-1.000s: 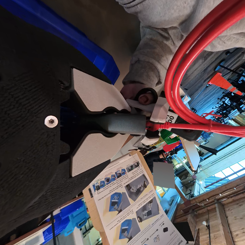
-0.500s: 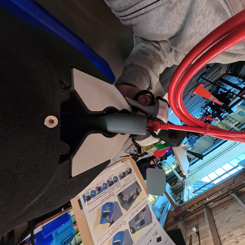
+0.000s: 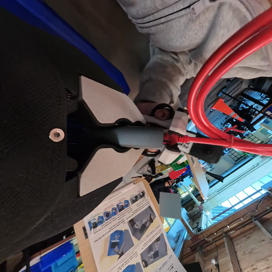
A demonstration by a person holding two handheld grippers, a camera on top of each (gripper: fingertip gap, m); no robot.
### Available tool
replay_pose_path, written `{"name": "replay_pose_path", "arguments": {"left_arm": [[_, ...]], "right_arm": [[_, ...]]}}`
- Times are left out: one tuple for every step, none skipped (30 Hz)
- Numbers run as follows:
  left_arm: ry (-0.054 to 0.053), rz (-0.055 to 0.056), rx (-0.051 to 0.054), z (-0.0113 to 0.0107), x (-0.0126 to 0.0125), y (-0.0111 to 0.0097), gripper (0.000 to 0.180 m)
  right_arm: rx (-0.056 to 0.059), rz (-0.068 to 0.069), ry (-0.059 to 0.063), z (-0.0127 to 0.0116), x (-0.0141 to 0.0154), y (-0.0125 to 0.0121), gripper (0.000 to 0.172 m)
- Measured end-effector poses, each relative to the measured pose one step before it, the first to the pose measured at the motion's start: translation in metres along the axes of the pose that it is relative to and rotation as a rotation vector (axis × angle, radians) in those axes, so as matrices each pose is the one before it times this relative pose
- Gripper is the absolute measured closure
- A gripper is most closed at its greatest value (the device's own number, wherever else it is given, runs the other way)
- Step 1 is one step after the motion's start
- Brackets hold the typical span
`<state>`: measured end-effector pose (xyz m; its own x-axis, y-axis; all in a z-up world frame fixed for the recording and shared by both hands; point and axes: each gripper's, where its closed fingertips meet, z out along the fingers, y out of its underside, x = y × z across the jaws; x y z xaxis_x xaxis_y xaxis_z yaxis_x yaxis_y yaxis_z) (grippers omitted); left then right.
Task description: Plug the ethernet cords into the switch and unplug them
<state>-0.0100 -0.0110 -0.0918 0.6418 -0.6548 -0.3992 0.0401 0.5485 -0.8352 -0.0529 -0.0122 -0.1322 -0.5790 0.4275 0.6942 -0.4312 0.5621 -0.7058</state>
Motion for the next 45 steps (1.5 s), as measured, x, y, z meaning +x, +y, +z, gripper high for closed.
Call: {"name": "replay_pose_path", "arguments": {"left_arm": [[-0.0186, 0.0665, -0.0698, -0.00042, -0.00036, 0.00380, 0.168], [-0.0124, 0.0461, -0.0480, -0.00073, -0.00008, 0.00234, 0.168], [-0.0181, 0.0351, -0.0383, -0.00105, -0.00117, 0.00257, 0.168], [-0.0160, 0.0269, -0.0289, -0.00148, -0.00130, 0.00196, 0.168], [-0.0118, 0.0211, -0.0187, -0.00138, -0.00093, 0.00112, 0.168], [0.0044, -0.0083, 0.0054, -0.00042, 0.00089, -0.00089, 0.168], [0.0119, -0.0301, 0.0320, 0.00018, 0.00142, -0.00255, 0.168], [0.0081, -0.0252, 0.0282, -0.00010, 0.00077, -0.00128, 0.168], [0.0086, -0.0190, 0.0180, -0.00026, 0.00064, -0.00048, 0.168], [0.0081, -0.0143, 0.0210, 0.00020, 0.00128, -0.00143, 0.168], [0.0091, -0.0155, 0.0202, 0.00051, 0.00132, -0.00160, 0.168], [0.0002, -0.0135, 0.0176, 0.00044, 0.00002, -0.00124, 0.168], [0.0045, -0.0150, 0.0153, 0.00039, 0.00038, -0.00088, 0.168], [-0.0003, -0.0133, 0.0180, 0.00012, -0.00032, -0.00111, 0.168], [-0.0004, -0.0157, 0.0176, 0.00015, -0.00058, -0.00109, 0.168], [-0.0007, -0.0138, 0.0183, -0.00011, -0.00073, -0.00126, 0.168], [0.0144, -0.0173, 0.0422, -0.00031, 0.00169, -0.00557, 0.176], [0.0037, -0.0130, 0.0100, 0.00020, -0.00051, 0.00009, 0.177], [-0.0214, 0.0183, -0.0063, -0.00183, -0.00396, 0.00209, 0.176], [-0.0143, 0.0204, -0.0229, -0.00163, -0.00237, 0.00323, 0.176], [-0.0055, 0.0164, -0.0191, -0.00048, -0.00007, 0.00239, 0.176], [-0.0039, -0.0019, -0.0132, 0.00009, 0.00045, 0.00108, 0.176], [-0.0027, 0.0037, -0.0151, 0.00046, 0.00082, 0.00077, 0.176], [-0.0114, 0.0132, -0.0195, -0.00024, -0.00077, 0.00115, 0.176], [-0.0013, -0.0054, -0.0126, 0.00003, 0.00022, 0.00049, 0.176], [0.0036, -0.0060, -0.0005, 0.00031, 0.00139, -0.00014, 0.176], [0.0034, -0.0087, 0.0059, -0.00039, 0.00133, -0.00053, 0.176], [0.0104, -0.0095, 0.0068, -0.00038, 0.00206, -0.00069, 0.176], [0.0064, -0.0100, 0.0088, -0.00072, 0.00092, -0.00025, 0.177], [0.0152, -0.0318, 0.0332, -0.00100, 0.00104, -0.00189, 0.177], [0.0200, -0.0444, 0.0612, -0.00177, 0.00096, -0.00400, 0.177], [0.0248, -0.0420, 0.0620, -0.00297, 0.00066, -0.00366, 0.176], [0.0115, -0.0205, 0.0465, -0.00366, -0.00110, -0.00248, 0.176], [-0.0247, 0.0172, 0.0279, -0.00310, -0.00432, -0.00095, 0.176], [-0.0231, 0.0330, 0.0097, -0.00140, -0.00233, 0.00054, 0.175], [-0.0187, 0.0229, -0.0009, -0.00005, -0.00132, 0.00118, 0.175], [-0.0234, 0.0161, -0.0074, 0.00029, -0.00198, 0.00141, 0.174], [-0.0314, 0.0170, -0.0099, 0.00015, -0.00310, 0.00139, 0.173], [-0.0416, 0.0057, -0.0136, -0.00023, -0.00501, 0.00154, 0.164], [-0.0395, 0.0011, -0.0152, 0.00000, -0.00545, 0.00154, 0.154], [-0.0337, 0.0010, -0.0196, -0.00001, -0.00502, 0.00164, 0.143], [-0.0386, 0.0009, -0.0335, 0.00025, -0.00572, 0.00300, 0.135], [-0.0409, 0.0080, -0.0425, 0.00060, -0.00533, 0.00406, 0.128], [-0.0414, 0.0120, -0.0302, 0.00048, -0.00434, 0.00222, 0.127], [-0.0398, 0.0153, -0.0097, -0.00015, -0.00306, -0.00076, 0.129]], "right_arm": [[-0.0149, -0.0078, 0.0009, -0.00076, -0.00033, 0.00185, 0.149], [-0.0198, -0.0143, 0.0052, -0.00016, 0.00037, 0.00178, 0.150], [-0.0263, -0.0176, 0.0103, 0.00021, 0.00140, 0.00233, 0.149], [-0.0247, -0.0189, 0.0131, 0.00063, 0.00146, 0.00169, 0.150], [-0.0120, -0.0139, 0.0087, 0.00068, 0.00080, 0.00068, 0.150], [0.0126, 0.0042, -0.0063, 0.00032, -0.00082, -0.00146, 0.150], [0.0223, 0.0148, -0.0117, 0.00046, -0.00125, -0.00190, 0.150], [0.0146, 0.0128, -0.0095, 0.00061, -0.00109, -0.00064, 0.150], [0.0121, 0.0080, -0.0070, 0.00045, -0.00093, -0.00043, 0.150], [0.0149, 0.0055, -0.0067, 0.00025, -0.00110, -0.00130, 0.150], [0.0103, 0.0036, -0.0047, 0.00014, -0.00059, -0.00121, 0.150], [0.0043, 0.0000, -0.0005, -0.00015, 0.00013, -0.00055, 0.149], [0.0030, -0.0025, 0.0004, -0.00014, 0.00023, -0.00031, 0.149], [0.0028, 0.0011, 0.0016, 0.00018, 0.00049, -0.00013, 0.149], [0.0045, 0.0016, 0.0016, 0.00011, 0.00064, 0.00016, 0.149], [0.0012, 0.0047, 0.0036, 0.00011, 0.00103, 0.00134, 0.150], [-0.0036, 0.0044, 0.0056, 0.00000, 0.00155, 0.00244, 0.150], [-0.0072, 0.0050, 0.0025, -0.00021, 0.00078, 0.00142, 0.150], [-0.0259, 0.0019, 0.0099, -0.00041, 0.00167, 0.00301, 0.149], [-0.0170, -0.0051, 0.0072, -0.00021, 0.00054, 0.00293, 0.148], [-0.0021, -0.0017, 0.0014, -0.00008, -0.00052, 0.00129, 0.148], [0.0026, -0.0003, -0.0019, -0.00033, -0.00063, 0.00039, 0.149], [0.0037, -0.0003, -0.0029, -0.00028, -0.00034, 0.00023, 0.148], [-0.0001, -0.0006, 0.0000, -0.00019, 0.00006, 0.00080, 0.148], [0.0037, -0.0025, -0.0034, -0.00010, -0.00041, -0.00012, 0.148], [0.0046, -0.0030, -0.0049, 0.00001, -0.00092, -0.00060, 0.148], [0.0003, -0.0064, -0.0025, 0.00032, -0.00084, -0.00068, 0.149], [0.0000, -0.0080, -0.0024, 0.00054, -0.00098, -0.00069, 0.149], [-0.0022, -0.0009, -0.0034, 0.00072, -0.00055, -0.00025, 0.149], [-0.0048, -0.0039, 0.0004, 0.00139, -0.00032, -0.00095, 0.150], [-0.0204, -0.0148, 0.0093, 0.00193, 0.00057, -0.00112, 0.149], [-0.0406, -0.0231, 0.0169, 0.00187, 0.00122, 0.00012, 0.150], [-0.0486, -0.0228, 0.0241, 0.00140, 0.00211, 0.00163, 0.150], [-0.0435, -0.0228, 0.0257, 0.00039, 0.00234, 0.00242, 0.150], [-0.0303, -0.0246, 0.0201, -0.00059, 0.00163, 0.00224, 0.149], [-0.0230, -0.0219, 0.0170, -0.00117, 0.00172, 0.00224, 0.150], [-0.0196, -0.0145, 0.0178, -0.00107, 0.00227, 0.00201, 0.150], [-0.0126, -0.0159, 0.0170, -0.00096, 0.00230, 0.00109, 0.150], [-0.0066, -0.0175, 0.0189, -0.00094, 0.00269, 0.00006, 0.150], [-0.0082, -0.0211, 0.0225, -0.00099, 0.00303, 0.00011, 0.150], [-0.0103, -0.0237, 0.0262, -0.00081, 0.00325, 0.00039, 0.150], [-0.0113, -0.0236, 0.0320, -0.00056, 0.00388, 0.00072, 0.150], [-0.0133, -0.0246, 0.0361, -0.00025, 0.00440, 0.00131, 0.150], [-0.0110, -0.0265, 0.0360, -0.00028, 0.00428, 0.00146, 0.150], [-0.0077, -0.0234, 0.0368, -0.00017, 0.00437, 0.00132, 0.150]]}}
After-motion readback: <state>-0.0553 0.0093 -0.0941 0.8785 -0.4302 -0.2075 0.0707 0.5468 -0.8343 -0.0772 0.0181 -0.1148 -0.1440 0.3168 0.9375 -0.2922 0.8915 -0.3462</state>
